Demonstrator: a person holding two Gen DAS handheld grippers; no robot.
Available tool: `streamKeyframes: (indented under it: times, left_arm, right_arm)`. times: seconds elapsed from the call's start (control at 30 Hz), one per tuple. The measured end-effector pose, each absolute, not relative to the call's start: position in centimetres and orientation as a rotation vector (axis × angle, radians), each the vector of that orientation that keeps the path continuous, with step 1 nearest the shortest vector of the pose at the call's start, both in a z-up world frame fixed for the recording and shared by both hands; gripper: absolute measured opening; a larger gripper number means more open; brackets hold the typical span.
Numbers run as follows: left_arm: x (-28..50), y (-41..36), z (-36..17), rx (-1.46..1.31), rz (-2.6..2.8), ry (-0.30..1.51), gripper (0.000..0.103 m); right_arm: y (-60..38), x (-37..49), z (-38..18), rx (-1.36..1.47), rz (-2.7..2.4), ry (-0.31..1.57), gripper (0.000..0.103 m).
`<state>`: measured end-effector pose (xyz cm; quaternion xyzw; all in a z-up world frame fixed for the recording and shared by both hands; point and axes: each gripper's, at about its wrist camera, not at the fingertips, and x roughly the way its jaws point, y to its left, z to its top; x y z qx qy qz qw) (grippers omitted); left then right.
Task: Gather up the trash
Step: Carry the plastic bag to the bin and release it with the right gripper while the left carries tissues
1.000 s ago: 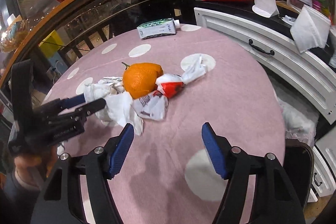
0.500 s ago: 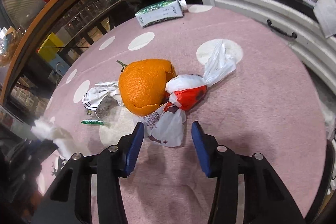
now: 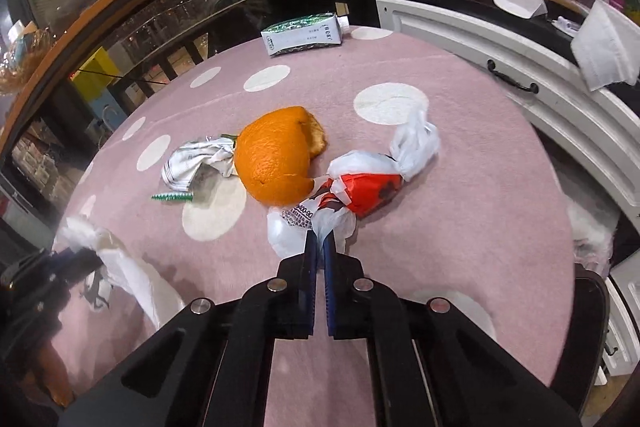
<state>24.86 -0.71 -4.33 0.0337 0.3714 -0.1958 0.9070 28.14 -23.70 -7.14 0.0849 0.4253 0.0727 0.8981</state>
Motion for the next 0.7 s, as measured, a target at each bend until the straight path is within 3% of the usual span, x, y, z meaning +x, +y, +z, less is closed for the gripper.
streamKeyframes:
  times: [0.7]
  left_arm:
    - [18.7, -5.8, -3.2, 0.061, -0.508, 0.745, 0.013]
  right_arm:
    - [-28.9, 18.3, -5.1, 0.159, 0.069, 0.786, 0.004]
